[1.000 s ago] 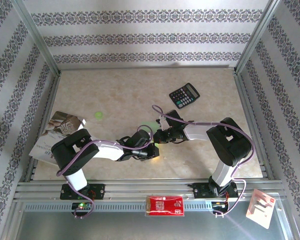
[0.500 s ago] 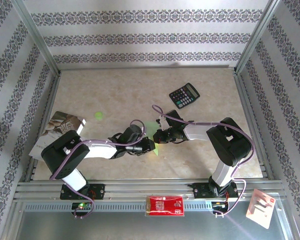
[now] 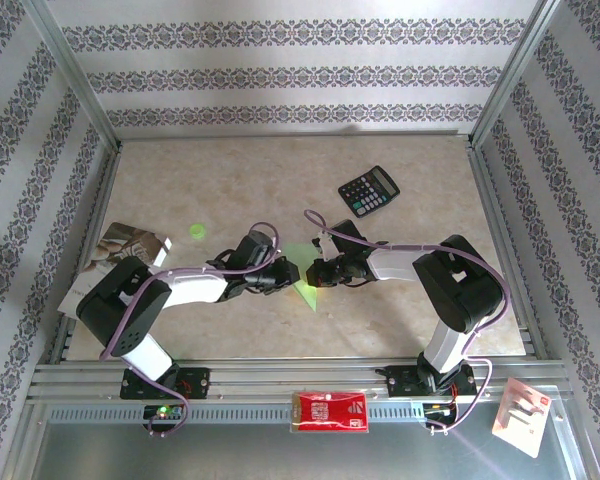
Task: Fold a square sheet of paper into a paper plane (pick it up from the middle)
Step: Third fold the triangle at the center of the table.
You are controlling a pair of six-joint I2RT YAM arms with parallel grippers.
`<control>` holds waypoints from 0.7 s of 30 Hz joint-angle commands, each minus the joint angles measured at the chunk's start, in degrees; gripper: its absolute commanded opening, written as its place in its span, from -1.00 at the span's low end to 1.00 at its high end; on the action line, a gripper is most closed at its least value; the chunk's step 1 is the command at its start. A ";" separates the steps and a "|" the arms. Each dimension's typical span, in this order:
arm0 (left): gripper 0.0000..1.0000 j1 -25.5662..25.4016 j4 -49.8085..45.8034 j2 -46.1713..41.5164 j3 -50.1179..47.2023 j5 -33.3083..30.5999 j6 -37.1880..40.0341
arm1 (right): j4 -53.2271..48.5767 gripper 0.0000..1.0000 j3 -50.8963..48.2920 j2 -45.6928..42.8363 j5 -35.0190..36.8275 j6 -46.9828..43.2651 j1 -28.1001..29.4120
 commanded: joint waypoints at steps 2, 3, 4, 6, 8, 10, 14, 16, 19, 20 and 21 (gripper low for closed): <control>-0.72 0.18 -2.52 2.22 2.53 2.23 2.97 | -3.89 -1.00 -1.58 2.23 4.53 -0.24 -1.00; -0.72 0.18 -2.48 2.69 2.85 2.31 2.96 | -3.81 -1.00 -1.58 2.22 4.50 -0.26 -0.98; -0.73 0.24 -2.48 3.18 3.07 2.30 3.06 | -3.77 -1.00 -1.49 2.30 4.51 -0.25 -0.93; -0.73 0.25 -2.99 3.98 3.44 2.08 3.30 | -3.77 -1.00 -1.49 2.30 4.49 -0.22 -0.94; -0.72 0.33 -3.59 4.63 3.58 1.39 3.46 | -3.78 -1.00 -1.49 2.30 4.49 -0.26 -0.94; -0.73 0.34 -4.50 5.24 3.76 0.66 4.06 | -3.85 -1.00 -1.41 2.30 4.55 -0.33 -0.91; -0.73 0.43 -5.93 5.71 2.70 -0.18 4.81 | -3.90 -1.00 -1.49 2.30 4.58 -0.40 -0.91; -0.73 0.43 -6.42 5.42 1.78 -0.66 5.07 | -3.97 -1.00 -1.49 2.29 4.69 -0.51 -0.97; -0.73 0.42 -7.25 5.66 0.88 -1.43 5.72 | -3.89 -1.00 -1.49 2.51 4.58 -0.53 -1.05; -0.72 0.47 -7.70 6.00 0.80 -1.82 5.98 | -3.90 -1.00 -1.45 2.64 4.49 -0.48 -1.00; -0.72 0.64 -7.92 6.37 0.85 -1.78 6.17 | -3.89 -1.00 -1.41 2.73 4.47 -0.48 -1.02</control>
